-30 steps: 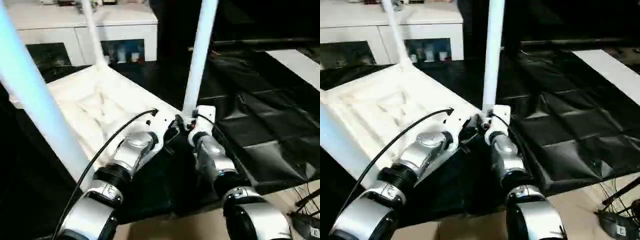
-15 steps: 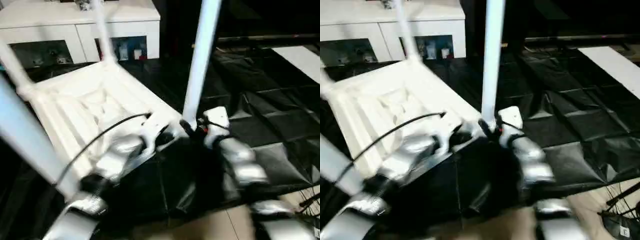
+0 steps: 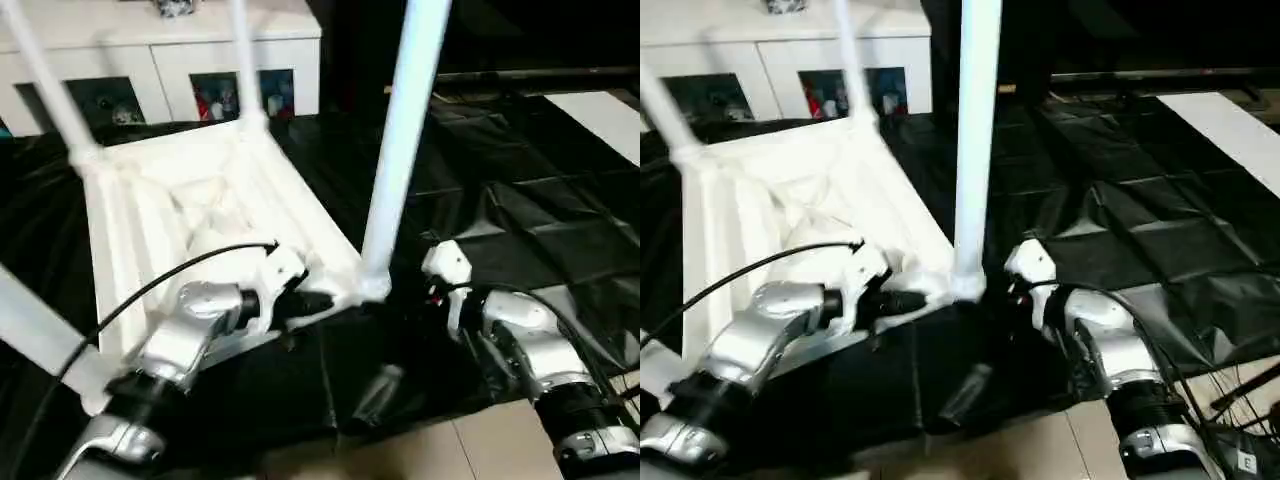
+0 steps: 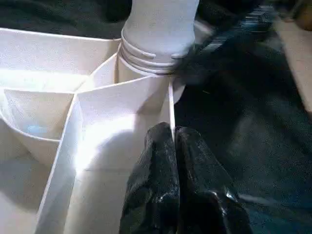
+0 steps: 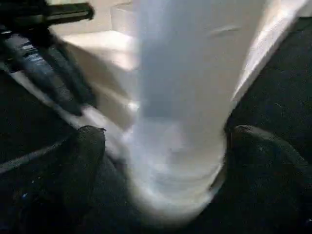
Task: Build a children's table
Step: Rotate leg to tighten
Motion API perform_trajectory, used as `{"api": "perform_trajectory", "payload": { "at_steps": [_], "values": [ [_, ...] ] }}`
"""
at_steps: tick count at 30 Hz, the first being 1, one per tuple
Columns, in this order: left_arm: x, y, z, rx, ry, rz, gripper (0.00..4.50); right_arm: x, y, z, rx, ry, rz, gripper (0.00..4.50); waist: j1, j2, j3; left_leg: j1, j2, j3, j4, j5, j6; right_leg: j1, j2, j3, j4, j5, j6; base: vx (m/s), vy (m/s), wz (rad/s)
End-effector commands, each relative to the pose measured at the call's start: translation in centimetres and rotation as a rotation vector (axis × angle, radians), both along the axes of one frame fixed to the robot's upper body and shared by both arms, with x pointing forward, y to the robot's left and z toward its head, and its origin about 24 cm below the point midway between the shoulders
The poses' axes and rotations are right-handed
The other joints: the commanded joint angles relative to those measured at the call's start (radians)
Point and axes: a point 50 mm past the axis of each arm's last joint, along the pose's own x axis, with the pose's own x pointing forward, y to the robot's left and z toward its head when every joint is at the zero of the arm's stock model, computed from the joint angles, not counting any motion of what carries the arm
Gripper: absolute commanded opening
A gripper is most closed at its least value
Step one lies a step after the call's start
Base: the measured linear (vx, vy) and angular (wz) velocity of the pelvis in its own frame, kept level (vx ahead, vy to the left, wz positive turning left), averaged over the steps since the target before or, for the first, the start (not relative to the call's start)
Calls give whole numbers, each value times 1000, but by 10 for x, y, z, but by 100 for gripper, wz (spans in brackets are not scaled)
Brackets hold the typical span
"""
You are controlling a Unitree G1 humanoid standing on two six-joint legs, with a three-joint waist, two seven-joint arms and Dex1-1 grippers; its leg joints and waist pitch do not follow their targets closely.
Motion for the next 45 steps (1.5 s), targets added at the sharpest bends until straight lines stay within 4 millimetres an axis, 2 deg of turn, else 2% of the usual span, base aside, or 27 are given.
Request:
{"api": "perform_trajectory", "payload": {
  "at_steps": [1,3,4,7,9,11,12,21,26,31,39,40,43,45],
  "values": [
    [-7,-13,3,-32,15,-90,0,1,4,2,-31,-5,32,445,2,-4,-60,15,32,-2,-54,-124,133,52,-31,25,-36,-14,-312,0,0,0],
    [-8,-13,2,-24,19,-103,0,-1,5,0,-50,0,62,445,13,-4,-57,16,32,0,-55,-141,126,53,-32,25,-37,-35,-305,0,0,0],
    [-8,-13,2,-24,19,-103,0,-1,5,0,-50,0,62,445,13,-4,-57,16,32,0,-55,-141,126,53,-32,25,-37,-35,-305,0,0,0],
    [-7,-10,3,-10,16,-104,0,-3,5,-3,-69,5,82,445,11,-6,-55,15,31,-3,-58,-185,98,55,-34,26,-42,-99,-283,0,0,0],
    [-7,-9,3,-4,16,-99,0,-4,6,-4,-67,8,92,417,10,-6,-55,14,30,-4,-58,-193,91,54,-34,26,-43,-113,-277,0,0,0],
    [-6,-8,3,3,15,-98,0,-4,5,-5,-72,9,96,417,10,-6,-56,14,30,-4,-57,-191,90,54,-33,26,-42,-114,-273,0,0,0],
    [-6,-7,3,8,14,-97,0,-4,5,-5,-70,11,94,398,10,-6,-56,14,30,-4,-56,-186,90,54,-33,26,-41,-110,-274,0,0,0],
    [-7,-6,2,27,12,-97,0,-2,4,-5,-55,16,76,324,9,-5,-58,13,29,-4,-53,-172,97,56,-32,25,-37,-86,-284,0,0,0],
    [-7,-4,0,53,9,-101,0,-3,4,-7,-57,17,72,282,9,-5,-56,14,29,-5,-54,-200,86,53,-33,26,-41,-131,-275,0,0,0],
    [-7,0,-2,108,-2,-110,0,-4,7,-9,-36,20,48,272,7,-4,-54,14,29,-7,-56,-236,65,51,-32,27,-45,-183,-258,0,0,0],
    [-1,1,-2,182,-36,-103,0,-4,8,-9,-29,19,43,272,6,1,-53,18,28,-8,-59,-263,47,49,-31,27,-47,-199,-251,0,0,0],
    [1,1,-1,181,-37,-84,44,-4,8,-9,-30,17,42,272,6,0,-53,17,28,-7,-59,-266,46,49,-31,28,-48,-201,-251,0,0,0],
    [2,0,-1,177,-31,-79,55,-3,8,-9,-34,12,39,272,5,0,-54,16,27,-9,-59,-272,40,51,-32,27,-47,-214,-246,0,0,0],
    [3,0,-1,192,-46,-75,82,-3,7,-9,-34,12,37,272,4,0,-55,16,28,-9,-59,-265,43,51,-31,27,-47,-197,-249,0,0,0]
  ]
}}
